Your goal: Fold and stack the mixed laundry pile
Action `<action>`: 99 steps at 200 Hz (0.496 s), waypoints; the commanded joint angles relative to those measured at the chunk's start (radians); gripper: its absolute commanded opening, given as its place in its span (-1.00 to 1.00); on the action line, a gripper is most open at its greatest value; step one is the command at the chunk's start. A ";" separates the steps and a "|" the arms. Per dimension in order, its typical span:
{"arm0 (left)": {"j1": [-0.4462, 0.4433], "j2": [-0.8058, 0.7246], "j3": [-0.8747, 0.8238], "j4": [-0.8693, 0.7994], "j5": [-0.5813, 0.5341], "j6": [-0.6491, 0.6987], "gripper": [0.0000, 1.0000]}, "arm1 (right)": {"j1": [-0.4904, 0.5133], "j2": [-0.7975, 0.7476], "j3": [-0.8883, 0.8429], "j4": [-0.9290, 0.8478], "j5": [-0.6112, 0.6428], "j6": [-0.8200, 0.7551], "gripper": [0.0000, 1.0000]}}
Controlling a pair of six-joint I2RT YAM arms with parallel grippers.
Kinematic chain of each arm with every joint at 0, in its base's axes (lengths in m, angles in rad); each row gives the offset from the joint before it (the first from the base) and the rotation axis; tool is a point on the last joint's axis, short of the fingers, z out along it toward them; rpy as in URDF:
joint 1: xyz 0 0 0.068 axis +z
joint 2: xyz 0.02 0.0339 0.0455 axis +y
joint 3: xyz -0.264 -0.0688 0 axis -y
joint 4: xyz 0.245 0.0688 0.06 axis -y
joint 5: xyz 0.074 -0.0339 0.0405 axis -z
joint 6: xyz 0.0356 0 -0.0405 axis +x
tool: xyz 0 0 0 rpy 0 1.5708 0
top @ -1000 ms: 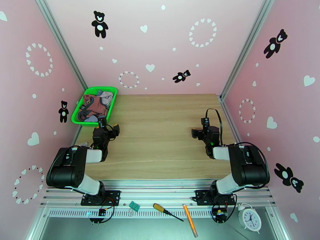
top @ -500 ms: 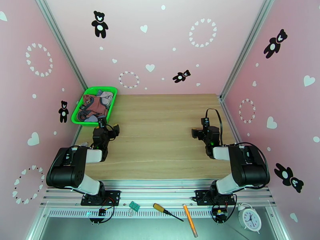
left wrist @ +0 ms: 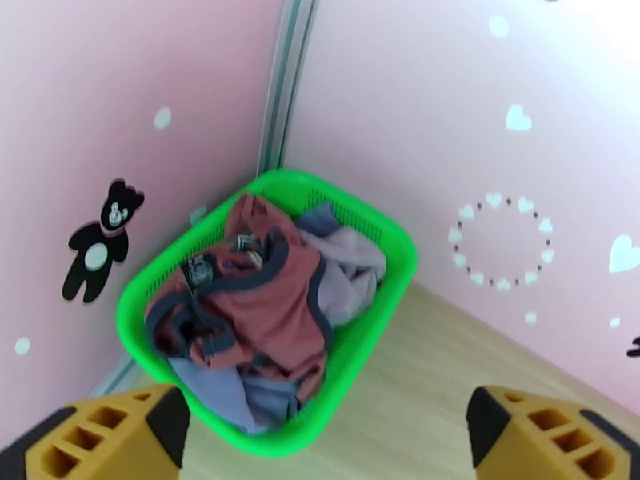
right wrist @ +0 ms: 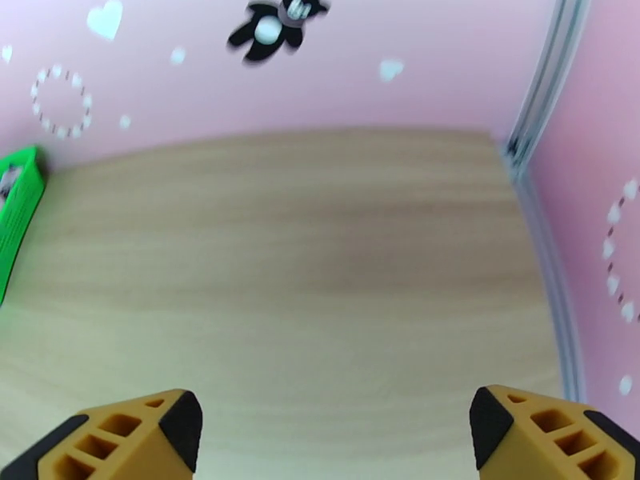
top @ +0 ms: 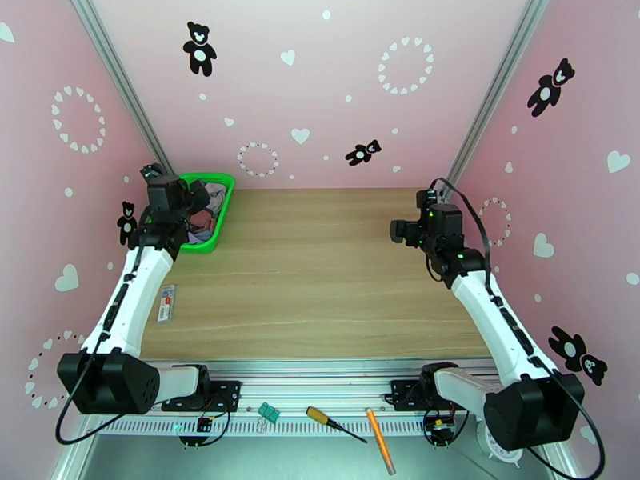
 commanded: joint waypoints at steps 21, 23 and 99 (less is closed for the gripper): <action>0.028 0.283 0.297 -0.258 0.134 0.090 0.92 | 0.030 0.074 0.067 -0.168 -0.027 0.118 0.88; 0.032 0.298 0.309 -0.262 0.137 0.091 0.90 | 0.032 0.078 0.068 -0.168 -0.027 0.119 0.88; 0.203 0.696 0.618 -0.284 0.248 0.006 0.62 | 0.092 0.216 0.066 -0.100 -0.092 0.108 0.79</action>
